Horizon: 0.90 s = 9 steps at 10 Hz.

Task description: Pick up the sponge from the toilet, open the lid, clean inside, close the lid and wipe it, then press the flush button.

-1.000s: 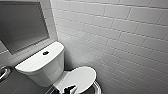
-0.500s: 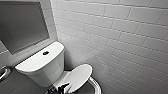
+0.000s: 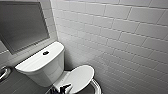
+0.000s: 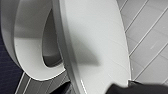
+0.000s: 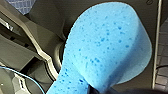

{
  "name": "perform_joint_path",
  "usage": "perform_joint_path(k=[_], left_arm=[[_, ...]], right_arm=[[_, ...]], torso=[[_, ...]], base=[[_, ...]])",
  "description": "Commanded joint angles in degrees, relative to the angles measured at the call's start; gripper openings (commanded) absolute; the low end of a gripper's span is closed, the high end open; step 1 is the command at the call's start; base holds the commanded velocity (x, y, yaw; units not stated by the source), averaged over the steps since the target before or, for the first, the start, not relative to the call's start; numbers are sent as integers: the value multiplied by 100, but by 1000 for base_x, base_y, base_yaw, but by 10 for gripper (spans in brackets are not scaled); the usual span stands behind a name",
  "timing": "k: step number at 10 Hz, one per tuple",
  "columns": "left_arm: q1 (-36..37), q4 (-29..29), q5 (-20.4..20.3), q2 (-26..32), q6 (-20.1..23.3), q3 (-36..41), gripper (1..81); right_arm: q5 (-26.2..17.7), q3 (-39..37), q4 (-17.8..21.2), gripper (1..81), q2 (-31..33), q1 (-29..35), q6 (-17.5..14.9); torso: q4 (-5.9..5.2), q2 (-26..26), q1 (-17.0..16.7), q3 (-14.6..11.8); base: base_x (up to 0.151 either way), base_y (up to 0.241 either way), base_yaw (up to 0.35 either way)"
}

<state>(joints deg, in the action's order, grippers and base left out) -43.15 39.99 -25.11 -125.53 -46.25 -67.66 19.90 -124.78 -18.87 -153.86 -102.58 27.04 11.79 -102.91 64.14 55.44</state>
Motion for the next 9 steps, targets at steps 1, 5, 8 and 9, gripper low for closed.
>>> perform_joint_path(k=[1,5,8,9], left_arm=[[1269,-123,-56,-105,2,-379,811],[1472,-43,-90,158,-85,-485,811],[1472,-105,-117,562,-551,-495,811],[1472,-114,-134,712,-640,-406,811]], right_arm=[[-311,-167,-47,10,2,-223,12],[-328,-546,-82,10,-209,-241,21],[-328,-520,-108,10,-218,-241,12],[-328,-520,-108,10,-218,-233,21]], torso=[[0,0,0,0],[0,2,0,0],[0,0,0,0],[0,0,0,0]], base=[[0,0,0],[0,0,0],[0,0,0],[0,0,0]])
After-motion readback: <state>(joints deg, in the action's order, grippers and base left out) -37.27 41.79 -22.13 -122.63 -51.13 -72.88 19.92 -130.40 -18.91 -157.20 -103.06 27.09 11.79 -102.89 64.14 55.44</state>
